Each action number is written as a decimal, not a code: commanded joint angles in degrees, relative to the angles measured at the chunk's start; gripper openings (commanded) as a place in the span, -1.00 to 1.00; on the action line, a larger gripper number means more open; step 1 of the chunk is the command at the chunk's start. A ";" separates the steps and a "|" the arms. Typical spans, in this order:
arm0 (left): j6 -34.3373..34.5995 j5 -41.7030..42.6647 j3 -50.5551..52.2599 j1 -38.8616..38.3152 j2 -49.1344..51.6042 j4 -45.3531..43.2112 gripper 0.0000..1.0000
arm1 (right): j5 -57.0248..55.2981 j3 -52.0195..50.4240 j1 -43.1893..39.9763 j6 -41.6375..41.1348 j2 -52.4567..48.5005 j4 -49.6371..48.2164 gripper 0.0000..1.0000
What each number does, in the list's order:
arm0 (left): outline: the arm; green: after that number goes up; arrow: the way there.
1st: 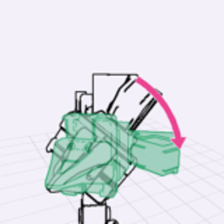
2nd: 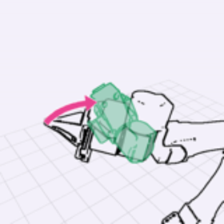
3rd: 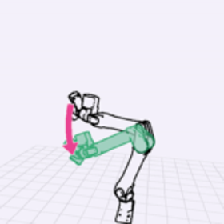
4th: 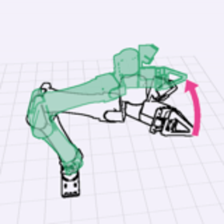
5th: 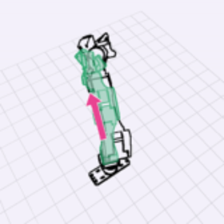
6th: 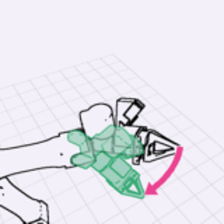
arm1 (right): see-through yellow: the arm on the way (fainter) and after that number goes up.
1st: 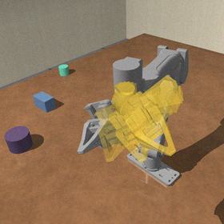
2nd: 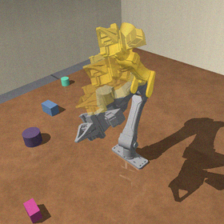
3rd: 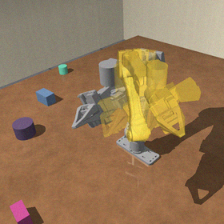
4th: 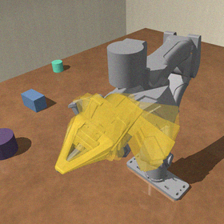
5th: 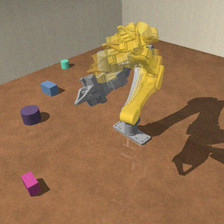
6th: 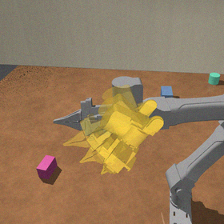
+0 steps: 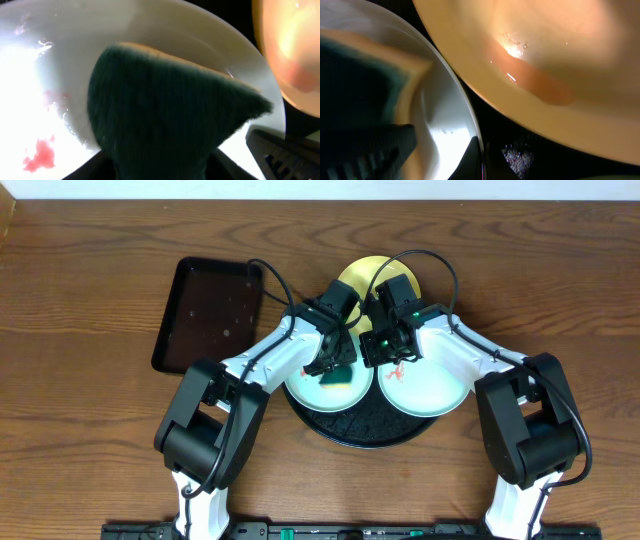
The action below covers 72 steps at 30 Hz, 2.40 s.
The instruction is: Clean dirty plates on tray and stack at the side
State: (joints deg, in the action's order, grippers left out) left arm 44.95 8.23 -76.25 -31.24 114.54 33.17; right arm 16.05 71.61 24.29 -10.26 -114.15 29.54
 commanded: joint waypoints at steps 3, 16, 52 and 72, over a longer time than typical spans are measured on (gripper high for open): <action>-0.04 -1.27 0.28 0.09 0.17 0.52 0.35 | -0.79 0.28 0.57 -0.42 -0.44 2.40 -0.98; -0.04 -1.27 0.28 0.09 0.17 0.52 0.56 | -0.79 0.28 0.57 0.59 -0.44 6.05 -0.98; -6.51 -1.05 0.31 -1.73 -6.16 3.48 0.54 | -0.76 0.28 0.57 0.92 -0.44 6.03 -0.98; -6.51 -4.92 0.33 -2.16 -1.68 3.58 -0.03 | -0.79 0.28 0.57 0.92 -0.44 6.05 -0.98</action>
State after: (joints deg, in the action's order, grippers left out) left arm 38.83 4.80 -76.25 -33.54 112.29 36.40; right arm 16.25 72.38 24.29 -10.22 -114.15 34.48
